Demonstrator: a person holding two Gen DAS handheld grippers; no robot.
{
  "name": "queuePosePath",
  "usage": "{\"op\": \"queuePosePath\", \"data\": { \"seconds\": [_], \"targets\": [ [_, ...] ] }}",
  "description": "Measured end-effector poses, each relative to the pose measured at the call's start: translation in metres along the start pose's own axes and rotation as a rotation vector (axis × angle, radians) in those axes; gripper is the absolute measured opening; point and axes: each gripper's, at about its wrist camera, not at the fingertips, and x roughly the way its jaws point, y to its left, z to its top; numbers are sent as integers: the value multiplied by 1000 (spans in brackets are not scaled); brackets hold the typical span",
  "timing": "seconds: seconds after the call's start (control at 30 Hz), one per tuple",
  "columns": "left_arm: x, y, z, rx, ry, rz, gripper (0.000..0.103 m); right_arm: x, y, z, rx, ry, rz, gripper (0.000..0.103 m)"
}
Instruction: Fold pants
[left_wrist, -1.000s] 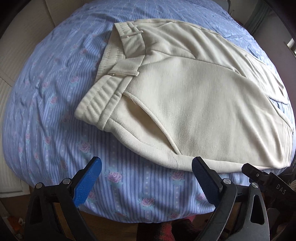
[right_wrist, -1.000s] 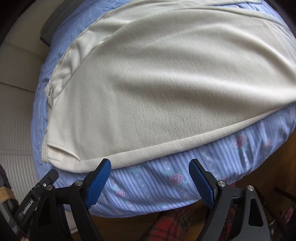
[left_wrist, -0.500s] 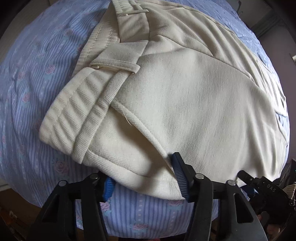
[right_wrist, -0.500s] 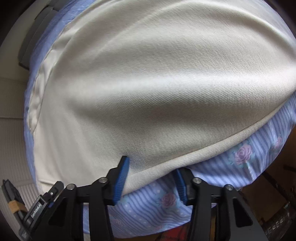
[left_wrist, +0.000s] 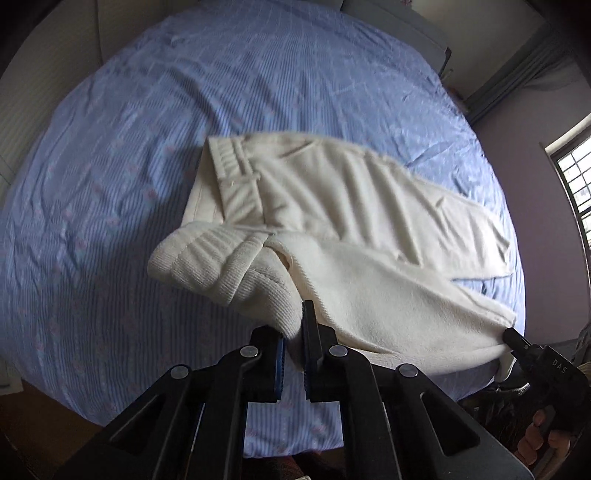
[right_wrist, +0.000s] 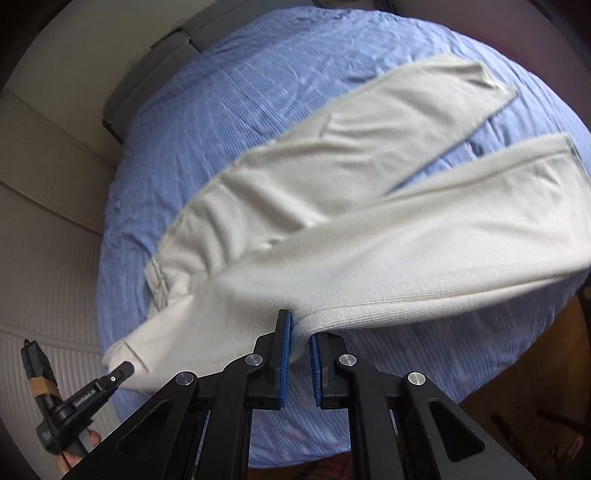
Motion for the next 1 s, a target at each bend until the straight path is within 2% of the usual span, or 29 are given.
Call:
{"op": "queuePosePath", "data": {
  "seconds": [0.1,0.2,0.33,0.47,0.73,0.93,0.97,1.0],
  "targets": [
    [1,-18,46,-5,-83,-22,9,10,36,42,-24,-75,11,11],
    [23,-21,98,-39,-126,-34,10,32,58,87,-64,-121,7,11],
    [62,-18,153,-48,-122,-6,10,82,92,145,-109,-94,4,11],
    [107,-10,188,-32,-71,37,10,145,113,188,-163,-32,-37,11],
    [189,16,221,-68,54,83,10,244,123,219,-175,106,-119,11],
    [213,18,227,-73,117,95,17,274,129,224,-209,167,-187,20],
    [211,18,229,-82,125,87,24,274,131,224,-213,176,-177,32],
    [206,18,230,-95,122,80,42,272,133,223,-213,182,-152,43]
  ]
}}
